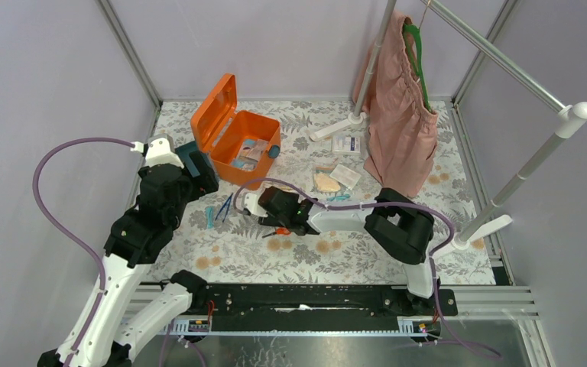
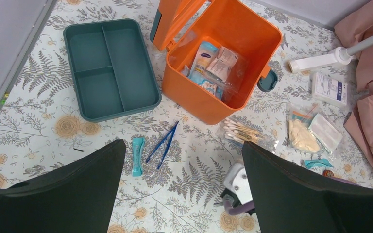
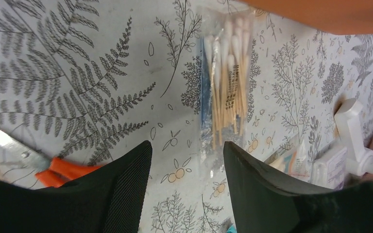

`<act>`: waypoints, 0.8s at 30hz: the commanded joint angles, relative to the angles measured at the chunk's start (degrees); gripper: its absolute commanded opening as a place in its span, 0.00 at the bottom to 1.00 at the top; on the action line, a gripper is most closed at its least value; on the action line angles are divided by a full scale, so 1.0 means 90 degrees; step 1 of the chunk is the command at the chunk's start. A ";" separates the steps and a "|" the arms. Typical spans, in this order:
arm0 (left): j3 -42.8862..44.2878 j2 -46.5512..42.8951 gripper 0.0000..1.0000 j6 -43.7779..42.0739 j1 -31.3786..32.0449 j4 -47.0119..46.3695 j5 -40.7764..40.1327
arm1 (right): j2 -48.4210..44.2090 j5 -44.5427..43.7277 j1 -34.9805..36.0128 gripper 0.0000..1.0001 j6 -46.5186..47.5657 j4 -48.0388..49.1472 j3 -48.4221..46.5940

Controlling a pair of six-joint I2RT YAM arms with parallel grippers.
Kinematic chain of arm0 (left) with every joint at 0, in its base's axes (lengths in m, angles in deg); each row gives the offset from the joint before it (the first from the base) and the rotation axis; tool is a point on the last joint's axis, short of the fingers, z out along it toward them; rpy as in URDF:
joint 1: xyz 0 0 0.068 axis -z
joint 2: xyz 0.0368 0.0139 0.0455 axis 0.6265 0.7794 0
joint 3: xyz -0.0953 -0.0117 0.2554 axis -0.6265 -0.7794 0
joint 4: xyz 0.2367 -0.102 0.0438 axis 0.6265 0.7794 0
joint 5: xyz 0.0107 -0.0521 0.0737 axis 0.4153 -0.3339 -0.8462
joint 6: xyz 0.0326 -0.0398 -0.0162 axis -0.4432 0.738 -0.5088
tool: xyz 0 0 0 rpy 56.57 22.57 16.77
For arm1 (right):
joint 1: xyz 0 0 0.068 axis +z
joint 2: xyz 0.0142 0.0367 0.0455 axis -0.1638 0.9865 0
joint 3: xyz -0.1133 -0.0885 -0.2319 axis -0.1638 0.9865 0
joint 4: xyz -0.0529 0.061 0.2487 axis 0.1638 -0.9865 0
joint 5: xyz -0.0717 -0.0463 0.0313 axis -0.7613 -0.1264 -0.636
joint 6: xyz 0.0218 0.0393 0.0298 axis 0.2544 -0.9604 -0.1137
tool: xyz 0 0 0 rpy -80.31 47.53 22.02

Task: Organize the medicine kit

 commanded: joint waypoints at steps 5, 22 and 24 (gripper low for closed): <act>-0.0027 0.0027 0.99 -0.0010 0.0018 -0.0046 -0.0023 | 0.0517 -0.1171 0.0189 0.65 0.0450 0.0504 -0.0360; -0.0043 0.0023 0.99 -0.0037 0.0019 -0.0041 -0.0032 | 0.1509 -0.1249 0.0008 0.59 0.0887 0.0564 -0.0745; -0.0046 0.0030 0.99 -0.0037 0.0020 -0.0034 -0.0028 | 0.1562 -0.1192 -0.0058 0.51 0.0847 0.0560 -0.0757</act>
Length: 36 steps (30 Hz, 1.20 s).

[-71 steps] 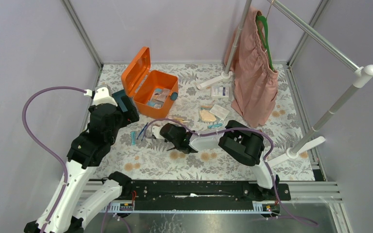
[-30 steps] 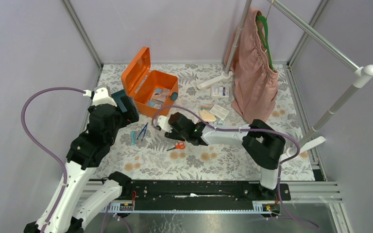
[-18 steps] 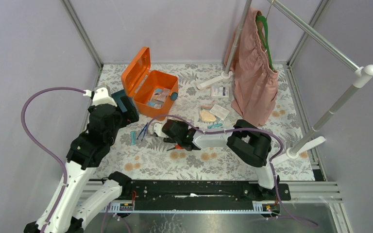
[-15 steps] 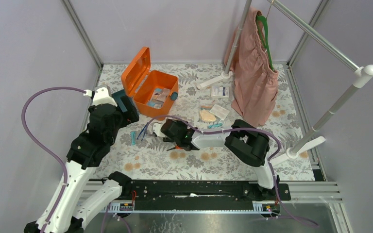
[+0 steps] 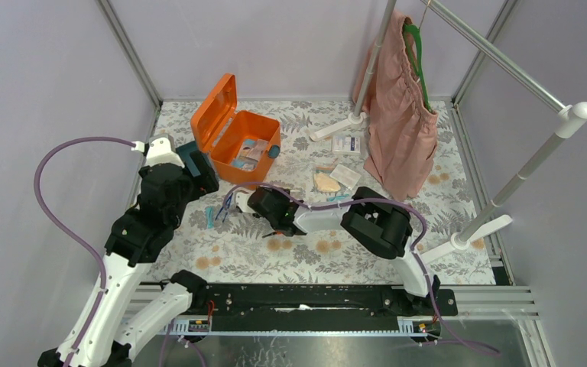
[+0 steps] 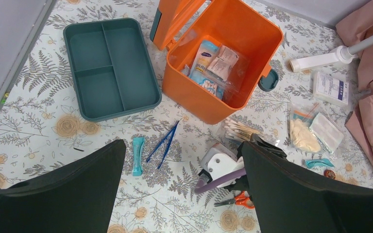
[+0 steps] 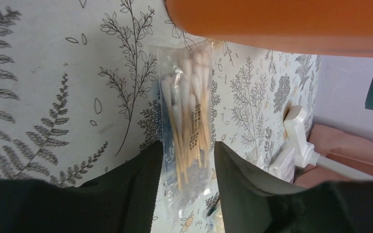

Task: Organize the medicine kit

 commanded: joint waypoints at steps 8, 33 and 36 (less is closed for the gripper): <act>0.0000 0.0020 0.99 0.0002 0.0020 -0.0038 -0.0016 | 0.0391 0.0380 -0.0360 0.29 -0.0128 -0.0251 -0.0045; -0.0019 -0.0060 0.99 0.0036 0.0020 -0.0044 -0.0029 | -0.2953 0.1403 -0.0612 0.00 -0.2156 0.0129 0.1244; -0.0035 -0.0098 0.99 0.0017 0.0020 -0.0032 -0.0054 | -0.3367 0.1917 -0.0848 0.00 -0.2674 0.0059 0.1404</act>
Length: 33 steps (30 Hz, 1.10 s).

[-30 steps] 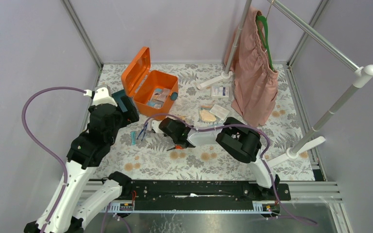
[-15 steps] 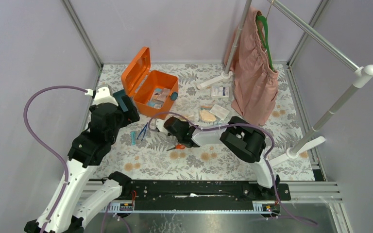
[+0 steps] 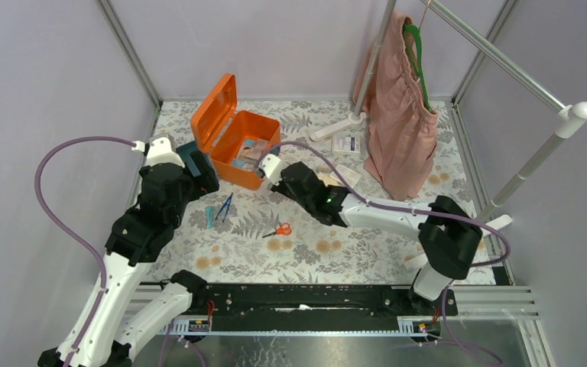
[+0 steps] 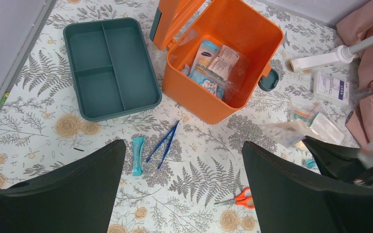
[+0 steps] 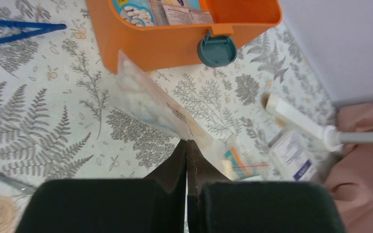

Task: Organize the medicine kit

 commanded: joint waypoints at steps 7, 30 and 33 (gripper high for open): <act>-0.0054 -0.0217 0.99 0.0038 0.0019 -0.0034 -0.0140 | -0.0912 0.1512 -0.0779 0.00 -0.1502 -0.0304 -0.0155; -0.0004 -0.0471 0.99 0.0100 0.0018 0.0251 -0.0268 | 0.2603 0.3073 -0.1456 0.05 -0.7319 -0.0434 -0.4254; -0.0032 -0.0503 0.99 0.0105 0.0020 0.0268 -0.0254 | 0.2853 0.3322 -0.1592 0.15 -0.7665 -0.0320 -0.4372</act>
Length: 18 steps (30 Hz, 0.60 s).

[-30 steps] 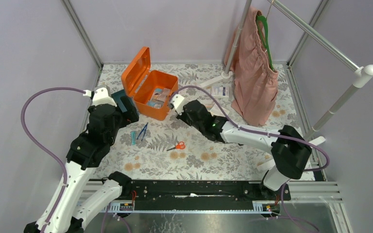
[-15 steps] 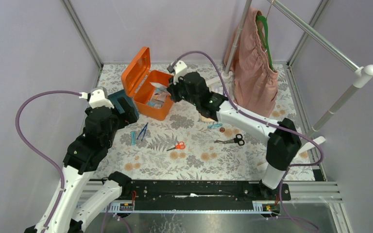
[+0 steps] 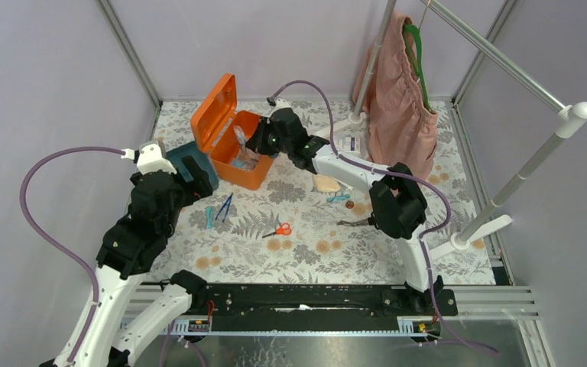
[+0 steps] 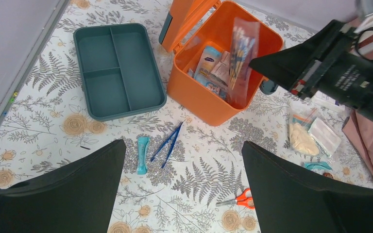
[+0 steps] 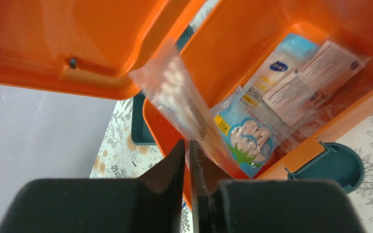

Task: Organize the medicine kit

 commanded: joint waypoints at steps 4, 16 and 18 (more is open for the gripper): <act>-0.0049 -0.0107 0.99 0.0119 0.0020 0.0099 -0.0112 | 0.0072 0.0142 -0.0218 0.32 -0.0660 0.0095 -0.0456; -0.0073 0.0067 0.99 0.0087 0.0019 -0.0058 -0.0020 | -0.1877 -0.0986 -0.0522 0.46 0.2068 -0.1024 0.0995; -0.0080 0.0122 0.99 0.0085 0.0020 -0.0111 0.0010 | -0.2250 -0.1411 -0.0519 0.50 0.2754 -0.1391 0.1383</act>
